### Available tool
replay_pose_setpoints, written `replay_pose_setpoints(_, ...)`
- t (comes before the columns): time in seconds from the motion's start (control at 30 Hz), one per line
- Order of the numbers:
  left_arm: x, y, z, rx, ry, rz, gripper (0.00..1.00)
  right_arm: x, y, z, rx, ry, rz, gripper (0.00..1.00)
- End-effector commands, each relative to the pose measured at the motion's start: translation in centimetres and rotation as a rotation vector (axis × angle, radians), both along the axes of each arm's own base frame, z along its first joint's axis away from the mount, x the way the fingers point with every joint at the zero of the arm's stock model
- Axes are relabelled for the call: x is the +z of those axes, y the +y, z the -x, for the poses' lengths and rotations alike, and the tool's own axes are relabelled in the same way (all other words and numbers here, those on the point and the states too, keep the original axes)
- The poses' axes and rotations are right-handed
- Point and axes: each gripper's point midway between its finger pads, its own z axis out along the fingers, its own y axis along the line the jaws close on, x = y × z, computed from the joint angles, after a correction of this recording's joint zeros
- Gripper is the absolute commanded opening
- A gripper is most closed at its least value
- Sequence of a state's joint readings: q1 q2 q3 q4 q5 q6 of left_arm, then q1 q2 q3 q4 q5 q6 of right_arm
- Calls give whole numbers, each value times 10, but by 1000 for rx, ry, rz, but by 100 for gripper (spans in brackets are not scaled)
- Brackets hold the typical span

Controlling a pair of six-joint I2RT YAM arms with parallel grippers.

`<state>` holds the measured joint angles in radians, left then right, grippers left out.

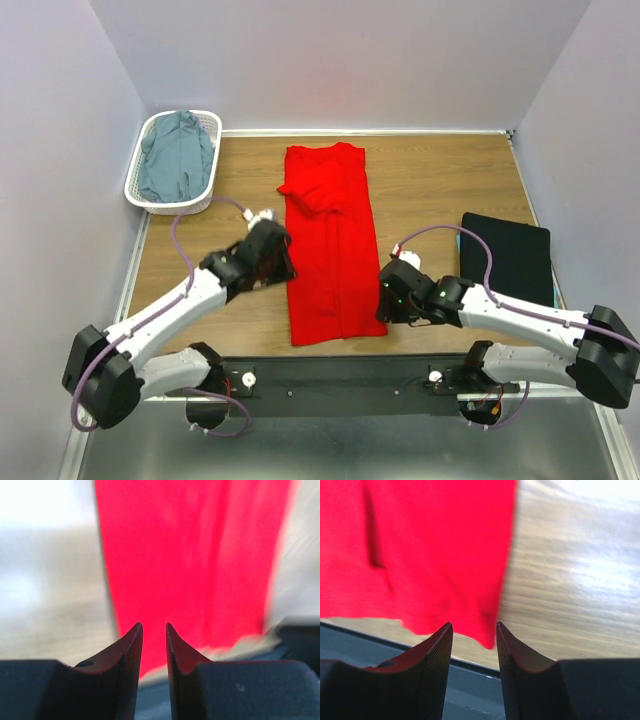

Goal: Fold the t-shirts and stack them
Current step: Fold the tshirt

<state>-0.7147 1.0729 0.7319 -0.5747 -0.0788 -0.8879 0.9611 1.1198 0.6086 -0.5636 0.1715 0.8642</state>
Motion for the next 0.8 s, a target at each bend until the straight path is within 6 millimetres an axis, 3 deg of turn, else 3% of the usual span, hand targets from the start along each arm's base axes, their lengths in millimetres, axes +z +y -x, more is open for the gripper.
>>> replay_pose_setpoints(0.0, 71, -3, -106, 107, -297, 43, 30, 21, 11, -22, -29, -79, 3, 47)
replay_pose_setpoints(0.03, 81, 2, -139, 170, -326, 8, 29, 17, 12, -25, -27, -76, 22, 47)
replay_pose_setpoints(0.1, 96, -2, -177, 183, -389, 3, 28, 21, 15, -33, -34, -104, 31, 47)
replay_pose_setpoints(0.13, 119, -3, -199, 211, -437, 10, 27, 23, 16, -36, -36, -117, 28, 46)
replay_pose_setpoints(0.17, 97, 1, -218, 240, -393, -36, 27, 31, 22, -45, -45, -147, 24, 46)
replay_pose_setpoints(0.23, 87, 9, -250, 297, -365, -54, 27, 42, 29, -57, -38, -191, 29, 47)
replay_pose_setpoints(0.3, 85, 15, -267, 340, -359, -43, 29, 65, 42, -79, -17, -285, 25, 47)
replay_pose_setpoints(0.33, 74, 18, -275, 361, -343, -46, 31, 71, 54, -93, -9, -333, 16, 47)
replay_pose_setpoints(0.4, 67, 35, -288, 414, -331, -51, 35, 84, 66, -116, 44, -429, 55, 47)
replay_pose_setpoints(0.43, 67, 39, -294, 422, -328, -38, 38, 109, 86, -133, 51, -502, 10, 47)
replay_pose_setpoints(0.47, 53, 43, -299, 429, -302, -43, 40, 114, 95, -144, 68, -533, 21, 47)
replay_pose_setpoints(0.5, 46, 55, -305, 457, -284, -37, 40, 103, 105, -155, 124, -540, 72, 47)
replay_pose_setpoints(0.53, 33, 55, -310, 445, -253, -27, 41, 122, 122, -174, 121, -587, 38, 47)
replay_pose_setpoints(0.57, 27, 58, -314, 451, -247, -19, 41, 107, 133, -183, 175, -575, 70, 46)
replay_pose_setpoints(0.6, 20, 62, -318, 458, -236, -17, 42, 123, 140, -190, 167, -600, 25, 46)
replay_pose_setpoints(0.63, 7, 64, -325, 456, -213, -16, 42, 122, 151, -211, 183, -622, 34, 46)
replay_pose_setpoints(0.67, 1, 66, -327, 457, -197, -19, 43, 121, 157, -218, 201, -628, 31, 46)
replay_pose_setpoints(0.7, -5, 65, -330, 454, -188, -18, 43, 102, 165, -229, 226, -609, 53, 46)
replay_pose_setpoints(0.77, -17, 65, -339, 450, -168, -13, 43, 93, 167, -251, 226, -602, 53, 45)
